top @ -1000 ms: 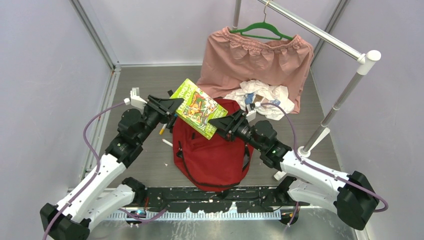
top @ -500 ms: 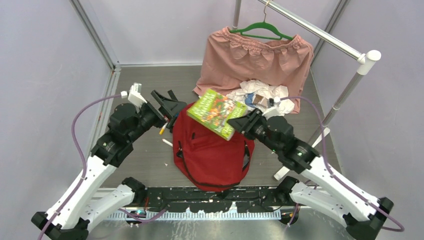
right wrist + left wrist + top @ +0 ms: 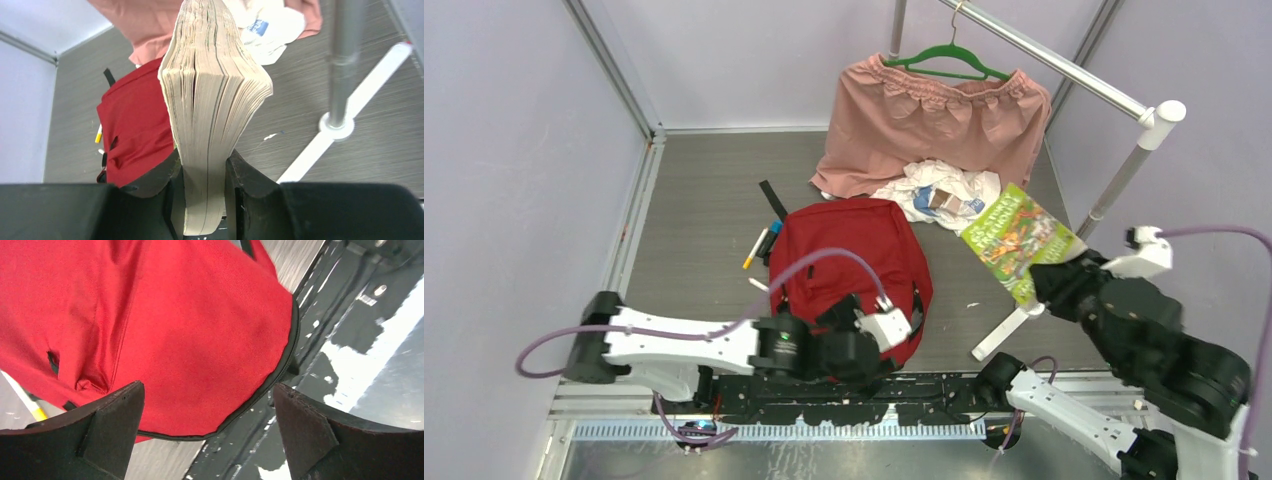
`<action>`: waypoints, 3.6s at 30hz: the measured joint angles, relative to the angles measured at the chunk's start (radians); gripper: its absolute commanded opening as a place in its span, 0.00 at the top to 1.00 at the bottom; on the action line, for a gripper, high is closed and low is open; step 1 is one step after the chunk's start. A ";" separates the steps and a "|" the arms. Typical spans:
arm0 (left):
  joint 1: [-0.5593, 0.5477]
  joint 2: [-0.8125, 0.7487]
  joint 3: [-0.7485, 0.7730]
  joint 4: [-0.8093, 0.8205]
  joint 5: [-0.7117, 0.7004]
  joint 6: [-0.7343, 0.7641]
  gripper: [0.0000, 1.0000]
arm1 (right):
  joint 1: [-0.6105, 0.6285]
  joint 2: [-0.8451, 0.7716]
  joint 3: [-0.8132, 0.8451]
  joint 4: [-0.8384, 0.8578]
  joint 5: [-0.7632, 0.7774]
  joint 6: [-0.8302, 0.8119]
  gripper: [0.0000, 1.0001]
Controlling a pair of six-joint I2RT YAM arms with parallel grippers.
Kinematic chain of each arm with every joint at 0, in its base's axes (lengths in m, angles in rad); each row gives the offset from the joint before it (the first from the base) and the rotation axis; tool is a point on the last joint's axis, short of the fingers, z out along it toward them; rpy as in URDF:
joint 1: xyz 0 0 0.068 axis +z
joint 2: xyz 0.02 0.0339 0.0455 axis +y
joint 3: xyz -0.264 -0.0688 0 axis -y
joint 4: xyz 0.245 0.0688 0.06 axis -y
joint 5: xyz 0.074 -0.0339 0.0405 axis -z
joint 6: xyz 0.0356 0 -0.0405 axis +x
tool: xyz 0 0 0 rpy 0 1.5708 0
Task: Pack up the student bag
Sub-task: Place the book in the student bag.
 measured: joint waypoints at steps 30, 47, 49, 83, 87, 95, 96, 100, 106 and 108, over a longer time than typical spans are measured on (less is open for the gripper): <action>-0.100 0.343 0.112 -0.094 0.037 0.106 0.02 | 0.000 -0.077 0.053 -0.195 0.009 -0.002 0.99; 0.036 0.288 0.144 -0.110 -0.146 0.103 1.00 | 0.000 -0.092 0.028 -0.195 -0.009 0.002 0.99; 0.062 0.233 0.144 -0.105 -0.159 0.107 1.00 | 0.000 -0.092 0.026 -0.195 -0.016 0.002 0.99; 0.579 0.127 0.467 0.008 0.340 -0.027 1.00 | 0.000 -0.071 -0.809 0.675 -0.635 0.407 0.99; 0.571 0.114 0.445 0.010 0.392 -0.030 1.00 | 0.007 0.039 -0.924 0.918 -0.518 0.535 0.99; 0.542 0.103 0.433 0.015 0.471 -0.034 1.00 | 0.188 0.395 -0.927 1.326 -0.194 0.670 0.45; 0.537 0.103 0.432 0.015 0.472 -0.034 1.00 | 0.199 0.451 -0.904 1.356 -0.183 0.676 0.33; 0.533 0.070 0.393 0.016 0.458 -0.038 1.00 | 0.241 0.530 -0.874 1.429 -0.162 0.690 0.14; 0.533 -0.008 0.336 0.023 0.392 -0.056 0.26 | 0.330 0.402 -0.900 1.360 -0.159 0.655 0.11; 0.533 -0.015 0.336 0.021 0.382 -0.058 0.20 | 0.356 0.313 -0.911 1.292 -0.158 0.637 0.11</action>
